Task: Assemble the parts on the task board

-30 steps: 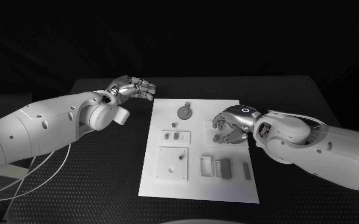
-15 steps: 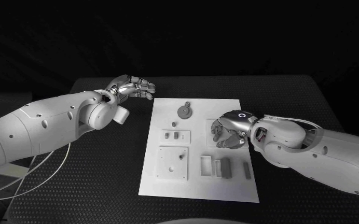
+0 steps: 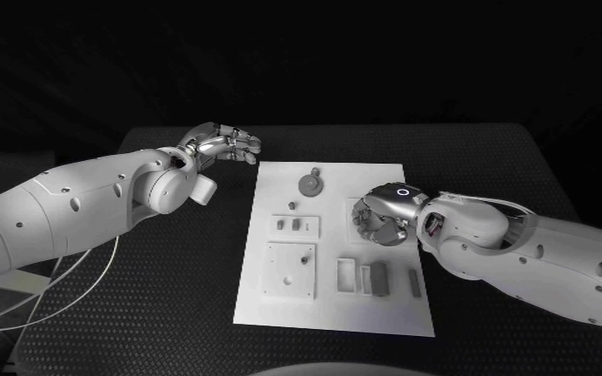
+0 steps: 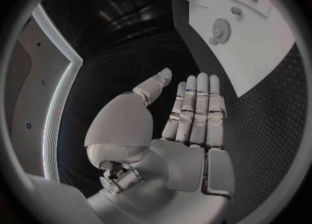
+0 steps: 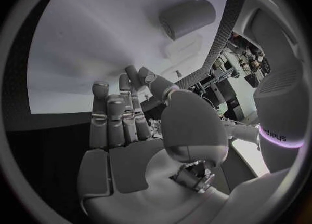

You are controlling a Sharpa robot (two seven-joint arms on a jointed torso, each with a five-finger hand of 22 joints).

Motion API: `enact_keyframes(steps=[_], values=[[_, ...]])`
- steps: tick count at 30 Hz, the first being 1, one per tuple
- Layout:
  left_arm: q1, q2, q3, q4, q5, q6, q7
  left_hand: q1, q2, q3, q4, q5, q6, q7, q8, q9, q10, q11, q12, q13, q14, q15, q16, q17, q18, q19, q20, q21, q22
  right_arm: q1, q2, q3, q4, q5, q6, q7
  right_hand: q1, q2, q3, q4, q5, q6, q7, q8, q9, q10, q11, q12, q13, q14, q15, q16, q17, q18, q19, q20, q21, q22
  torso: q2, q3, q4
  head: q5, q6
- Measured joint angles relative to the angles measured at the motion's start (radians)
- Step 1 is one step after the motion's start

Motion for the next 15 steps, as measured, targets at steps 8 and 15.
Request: enact_keyframes(steps=[8, 15], values=[[0.0, 0.0, 0.0, 0.0, 0.0, 0.001, 0.0, 0.0, 0.0, 0.0, 0.0, 0.0, 0.0, 0.0, 0.0, 0.0, 0.0, 0.0, 0.0, -0.001, 0.0, 0.0, 0.0, 0.001, 0.0, 0.0, 0.0, 0.0, -0.001, -0.001, 0.002, 0.0, 0.003, -0.018, -0.015, -0.003, -0.005, 0.029, 0.032, -0.008, -0.001, 0.041, -0.015, 0.02, 0.0, 0.031, -0.012, 0.016, 0.013, 0.005, -0.015, 0.0, 0.0, 0.0, 0.005, -0.002, 0.0, 0.0, 0.0, 0.0001, -0.0003, 0.0, -0.001], [0.0, 0.0, 0.0, -0.002, 0.0, 0.002, 0.0, 0.0, 0.0, 0.0, 0.0, 0.0, 0.0, 0.0, 0.0, 0.0, 0.0, 0.0, 0.0, -0.001, 0.0, 0.0, -0.004, 0.002, 0.0, 0.0, 0.0, 0.0, -0.001, -0.002, 0.0, 0.0, 0.008, -0.032, -0.036, -0.008, -0.011, 0.041, 0.037, -0.014, 0.001, 0.057, -0.023, 0.03, 0.0, 0.04, -0.015, 0.031, 0.022, 0.013, -0.023, 0.0, 0.0, 0.0, 0.013, -0.006, 0.004, 0.0, 0.0, 0.0003, -0.0004, 0.001, 0.0]])
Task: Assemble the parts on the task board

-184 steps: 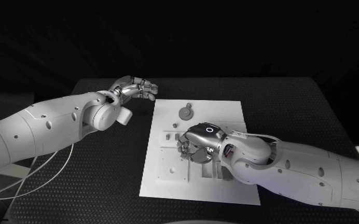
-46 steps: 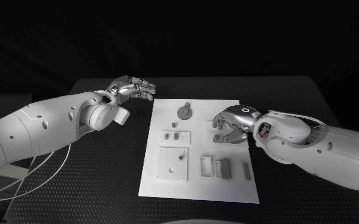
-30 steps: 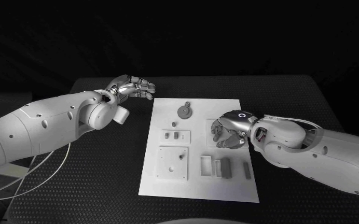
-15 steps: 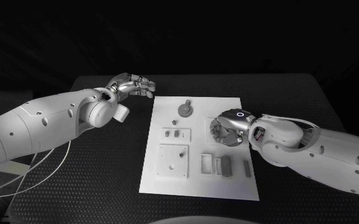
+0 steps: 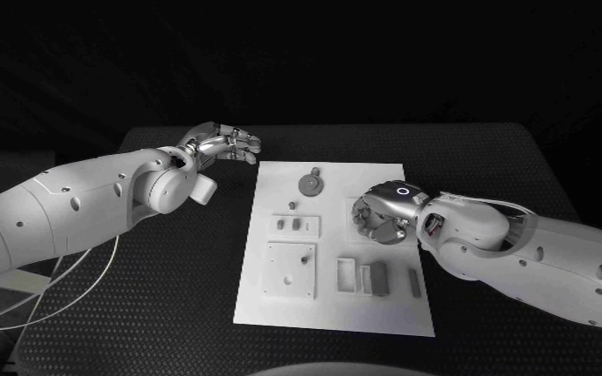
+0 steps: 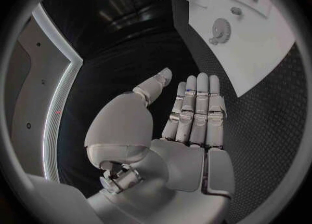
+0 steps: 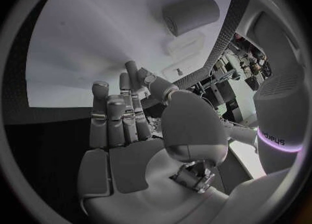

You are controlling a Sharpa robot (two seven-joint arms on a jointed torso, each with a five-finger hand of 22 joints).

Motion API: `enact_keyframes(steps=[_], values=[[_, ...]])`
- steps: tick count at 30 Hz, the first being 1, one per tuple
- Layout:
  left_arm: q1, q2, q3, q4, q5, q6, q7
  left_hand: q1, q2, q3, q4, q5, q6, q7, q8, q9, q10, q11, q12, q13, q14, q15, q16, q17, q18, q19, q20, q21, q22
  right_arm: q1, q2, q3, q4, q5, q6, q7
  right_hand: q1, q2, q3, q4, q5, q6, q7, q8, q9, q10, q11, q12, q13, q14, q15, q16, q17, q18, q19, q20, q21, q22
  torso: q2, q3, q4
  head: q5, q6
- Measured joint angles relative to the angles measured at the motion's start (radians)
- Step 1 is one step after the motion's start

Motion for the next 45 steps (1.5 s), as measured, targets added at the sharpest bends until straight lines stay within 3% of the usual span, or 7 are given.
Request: enact_keyframes(steps=[5, 9, 23, 31, 33, 37, 45], values=[[0.0, 0.001, 0.0, -0.003, 0.0, 0.0, 0.0, 0.0, 0.0, 0.0, 0.0, 0.0, 0.0, 0.0, 0.0, 0.0, 0.0, 0.0, 0.0, 0.0, 0.0, 0.0, 0.0, 0.001, 0.0, 0.0, 0.0, 0.0, 0.0, 0.0, -0.006, 0.0, 0.01, -0.006, -0.021, -0.003, -0.001, 0.001, 0.0, 0.0, 0.0, 0.002, -0.002, 0.002, 0.0, 0.005, -0.005, 0.001, 0.006, 0.004, -0.004, 0.0, 0.0, 0.0, 0.007, -0.004, 0.004, 0.0, 0.0, 0.0, 0.0001, 0.0, 0.003], [0.0, 0.001, 0.0, -0.005, 0.0, 0.0, 0.0, 0.0, 0.0, 0.0, 0.0, 0.0, 0.0, 0.0, 0.0, 0.0, 0.0, 0.0, 0.0, -0.001, 0.0, 0.0, 0.0, 0.001, 0.0, 0.0, 0.0, 0.0, 0.0, -0.001, -0.012, 0.011, 0.026, -0.007, -0.04, -0.004, -0.001, 0.001, 0.003, -0.003, 0.0, 0.005, -0.005, 0.002, 0.001, 0.007, -0.003, 0.002, 0.007, 0.007, -0.006, 0.0, 0.0, 0.0, 0.008, -0.003, 0.004, 0.0, 0.0, 0.0003, 0.0002, 0.0, 0.004], [0.0, 0.003, 0.0, -0.009, 0.0, 0.0, 0.001, 0.0, 0.0, 0.0, 0.0, 0.0, 0.0, 0.0, 0.0, -0.001, 0.0, 0.0, 0.0, -0.001, 0.0, 0.0, 0.0, 0.003, 0.0, 0.0, 0.0, 0.0, -0.001, 0.025, -0.016, 0.025, 0.092, 0.012, -0.087, 0.005, -0.001, 0.001, 0.006, 0.0, -0.001, 0.011, -0.004, 0.007, 0.001, 0.016, -0.009, 0.007, 0.014, 0.012, -0.007, 0.0, 0.0, 0.0, 0.016, -0.005, 0.007, 0.0, 0.0, 0.0002, -0.0002, 0.006, 0.004], [0.0, 0.003, 0.0, -0.008, 0.0, 0.0, 0.001, 0.0, 0.0, 0.0, 0.0, 0.0, 0.0, 0.0, 0.0, -0.001, 0.0, 0.0, 0.0, -0.001, 0.0, 0.0, -0.004, 0.004, 0.0, 0.0, 0.0, 0.0, -0.002, 0.022, 0.05, 0.024, 0.104, 0.055, -0.1, 0.025, 0.0, 0.001, 0.006, 0.0, -0.002, 0.011, -0.004, 0.007, 0.001, 0.019, -0.012, 0.007, 0.014, 0.014, -0.011, 0.0, 0.0, 0.0, 0.018, -0.007, 0.008, 0.0, 0.0, -0.0004, -0.0017, 0.02, 0.005], [0.0, 0.004, 0.0, -0.008, 0.0, 0.0, 0.001, 0.0, 0.0, 0.0, 0.0, 0.0, 0.0, 0.0, 0.0, -0.001, 0.0, 0.0, 0.0, -0.002, 0.0, 0.0, -0.004, 0.004, 0.0, 0.0, 0.0, 0.0, -0.002, 0.018, 0.067, 0.021, 0.105, 0.058, -0.102, 0.029, 0.0, 0.001, 0.006, 0.0, 0.0, 0.011, -0.004, 0.007, 0.001, 0.019, -0.012, 0.007, 0.014, 0.015, -0.011, 0.0, 0.0, 0.0, 0.021, -0.007, 0.008, 0.0, 0.0, -0.0007, -0.002, 0.023, 0.005], [0.0, 0.01, 0.0, -0.01, 0.0, 0.0, 0.001, 0.0, 0.0, 0.0, 0.0, 0.0, 0.0, 0.0, 0.0, -0.001, 0.0, 0.0, 0.0, -0.002, 0.0, 0.0, -0.004, 0.005, 0.0, 0.0, 0.0, 0.0, -0.002, 0.011, 0.109, -0.001, 0.098, 0.056, -0.103, 0.036, 0.0, 0.0, 0.008, -0.003, 0.0, 0.011, -0.004, 0.007, 0.001, 0.019, -0.012, 0.007, 0.014, 0.015, -0.012, 0.0, 0.0, 0.0, 0.021, -0.007, 0.008, 0.0, 0.0, -0.0011, -0.0017, 0.028, 0.004], [0.0, 0.012, 0.0, -0.011, 0.0, 0.0, 0.001, 0.0, 0.0, 0.0, 0.0, 0.0, 0.0, 0.0, 0.0, -0.001, 0.0, 0.0, 0.0, -0.002, 0.0, 0.0, -0.004, 0.006, 0.0, 0.0, 0.0, 0.0, -0.003, -0.021, 0.178, -0.03, 0.078, 0.041, -0.095, 0.044, 0.0, 0.0, 0.008, -0.003, 0.0, 0.011, -0.004, 0.005, 0.001, 0.019, -0.013, 0.007, 0.017, 0.015, -0.012, 0.0, 0.0, 0.0, 0.021, -0.007, 0.008, 0.0, 0.0, -0.0021, 0.0006, 0.033, 0.004]])
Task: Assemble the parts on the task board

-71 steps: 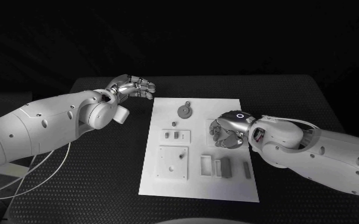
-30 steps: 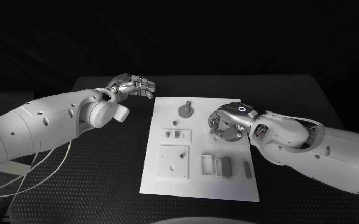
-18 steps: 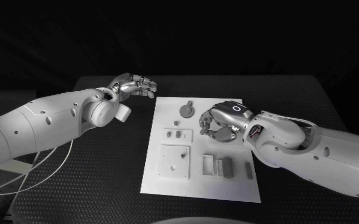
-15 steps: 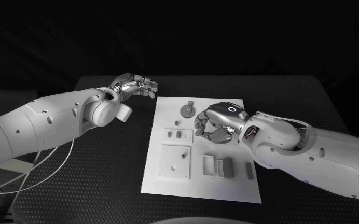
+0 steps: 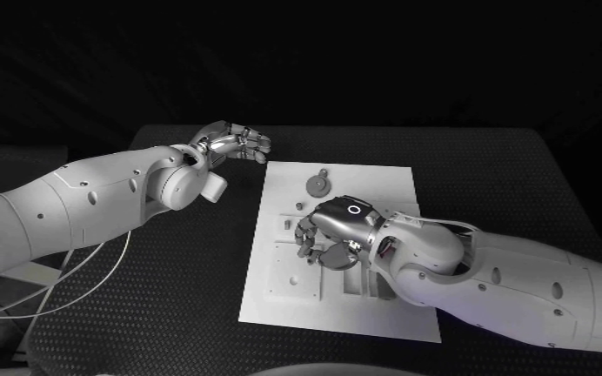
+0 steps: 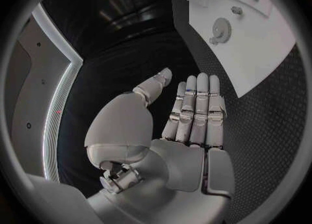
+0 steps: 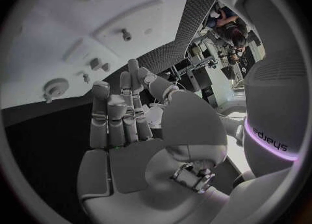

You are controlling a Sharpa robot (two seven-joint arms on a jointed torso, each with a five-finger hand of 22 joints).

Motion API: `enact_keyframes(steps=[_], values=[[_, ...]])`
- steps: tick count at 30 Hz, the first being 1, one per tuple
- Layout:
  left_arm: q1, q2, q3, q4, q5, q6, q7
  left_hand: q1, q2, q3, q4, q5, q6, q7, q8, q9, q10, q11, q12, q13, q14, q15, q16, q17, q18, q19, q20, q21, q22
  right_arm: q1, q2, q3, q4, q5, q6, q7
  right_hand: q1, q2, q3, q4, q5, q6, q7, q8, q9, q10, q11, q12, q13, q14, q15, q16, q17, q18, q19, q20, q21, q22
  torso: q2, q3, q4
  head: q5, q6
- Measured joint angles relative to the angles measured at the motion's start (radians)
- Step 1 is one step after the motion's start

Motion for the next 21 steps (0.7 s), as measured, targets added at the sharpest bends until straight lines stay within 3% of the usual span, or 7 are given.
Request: enact_keyframes(steps=[4, 14, 21], values=[[0.0, 0.001, 0.0, 0.001, 0.0, 0.0, 0.0, 0.0, 0.0, 0.0, 0.0, 0.0, 0.0, 0.0, 0.0, 0.0, 0.0, 0.0, 0.0, 0.0, 0.0, 0.0, 0.0, 0.0, 0.0, 0.0, 0.0, 0.0, 0.0, -0.017, 0.019, -0.013, -0.012, -0.007, 0.008, 0.003, 0.0, 0.0, 0.0, 0.0, 0.0, 0.0, 0.0, 0.0, 0.0, 0.0, 0.0, 0.0, 0.0, 0.0, 0.0, 0.0, 0.0, 0.0, 0.0, 0.0, 0.0, 0.0, 0.0, 0.0001, 0.001, 0.003, -0.002], [0.0, 0.001, 0.0, 0.003, 0.0, 0.0, -0.001, 0.0, 0.0, 0.0, 0.0, 0.0, 0.0, 0.0, 0.004, 0.0, 0.0, 0.0, 0.0, 0.0, 0.0, 0.0, 0.0, 0.001, 0.0, 0.0, 0.0, 0.0, -0.001, -0.045, 0.065, -0.028, -0.052, -0.029, 0.033, 0.006, 0.0, 0.0, 0.0, 0.0, 0.0, -0.003, 0.0, 0.001, 0.0, 0.002, -0.005, 0.0, 0.0, 0.0, 0.001, 0.0, 0.0, 0.0, 0.002, 0.002, 0.0, 0.0, 0.0, 0.0004, -0.0003, 0.006, -0.009], [0.0, 0.002, 0.0, 0.005, 0.0, 0.001, -0.001, 0.0, 0.0, 0.0, 0.0, 0.0, 0.0, 0.0, 0.004, 0.0, 0.0, 0.0, 0.0, -0.001, 0.0, 0.0, -0.004, 0.002, 0.0, 0.0, 0.0, 0.0, -0.002, -0.057, 0.08, -0.03, -0.063, -0.05, 0.043, 0.005, 0.0, 0.0, 0.002, 0.002, -0.001, -0.004, 0.0, 0.001, 0.0, 0.001, -0.005, 0.0, 0.0, 0.002, 0.002, 0.0, 0.0, 0.0, 0.002, 0.002, 0.0, 0.0, 0.001, 0.0016, 0.0003, 0.01, -0.016]])
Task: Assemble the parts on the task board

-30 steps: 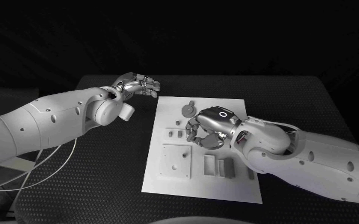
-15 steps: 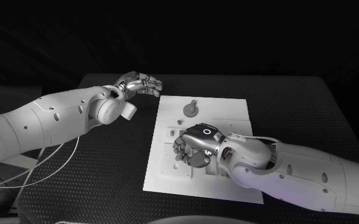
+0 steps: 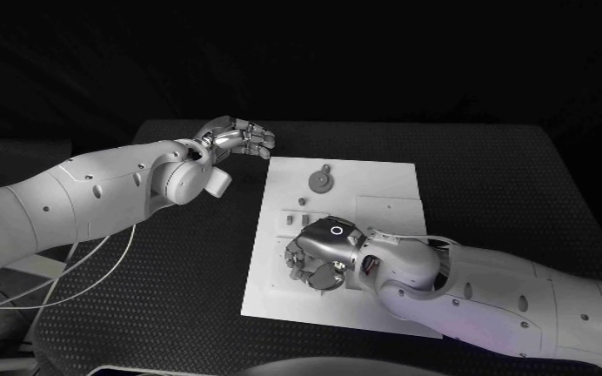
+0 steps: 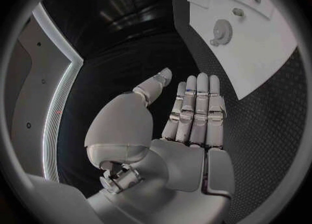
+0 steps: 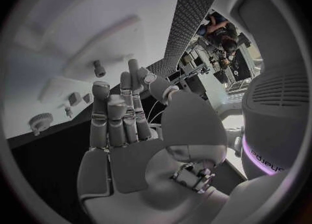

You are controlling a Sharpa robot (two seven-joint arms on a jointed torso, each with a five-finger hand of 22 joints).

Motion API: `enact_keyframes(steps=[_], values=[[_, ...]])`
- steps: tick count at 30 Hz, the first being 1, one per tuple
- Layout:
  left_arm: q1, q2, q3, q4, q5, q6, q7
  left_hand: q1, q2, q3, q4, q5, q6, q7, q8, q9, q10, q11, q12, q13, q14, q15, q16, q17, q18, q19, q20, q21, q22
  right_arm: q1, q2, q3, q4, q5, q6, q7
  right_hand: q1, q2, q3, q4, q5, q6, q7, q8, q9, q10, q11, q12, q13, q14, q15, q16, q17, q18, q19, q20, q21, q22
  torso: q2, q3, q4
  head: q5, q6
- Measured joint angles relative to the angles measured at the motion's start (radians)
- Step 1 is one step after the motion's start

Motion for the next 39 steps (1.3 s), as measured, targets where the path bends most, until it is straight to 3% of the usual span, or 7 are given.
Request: enact_keyframes(steps=[17, 39], values=[[0.0, 0.0, 0.0, -0.001, 0.0, 0.003, 0.0, 0.0, 0.0, -0.001, 0.001, 0.0, 0.0, 0.0, 0.0, -0.001, 0.0, 0.0, 0.0, -0.001, 0.0, 0.0, 0.0, 0.003, 0.0, -0.004, 0.004, 0.0, -0.001, -0.007, 0.007, 0.0, -0.014, -0.041, 0.012, -0.012, 0.0, 0.0, 0.0, 0.0, 0.001, -0.001, 0.0, 0.0, 0.0, -0.002, -0.001, -0.001, 0.002, 0.0, 0.001, 0.0, 0.001, 0.0, -0.003, -0.003, 0.0, 0.0, 0.0, 0.0, -0.0002, 0.004, -0.008], [0.0, -0.001, 0.0, -0.001, 0.0, 0.006, -0.001, 0.0, 0.0, -0.002, 0.002, 0.0, 0.0, 0.0, 0.0, -0.002, 0.0, 0.0, 0.0, -0.001, 0.0, 0.0, -0.004, 0.006, 0.0, -0.004, 0.004, 0.0, -0.003, -0.008, 0.014, -0.001, -0.015, -0.084, 0.017, -0.028, 0.0, 0.0, 0.001, -0.004, 0.001, 0.001, 0.001, 0.002, 0.0, -0.001, -0.001, -0.002, 0.004, 0.002, -0.003, 0.0, 0.002, 0.0, 0.001, -0.006, 0.0, 0.0, 0.0, -0.0006, -0.0009, 0.003, -0.008]])
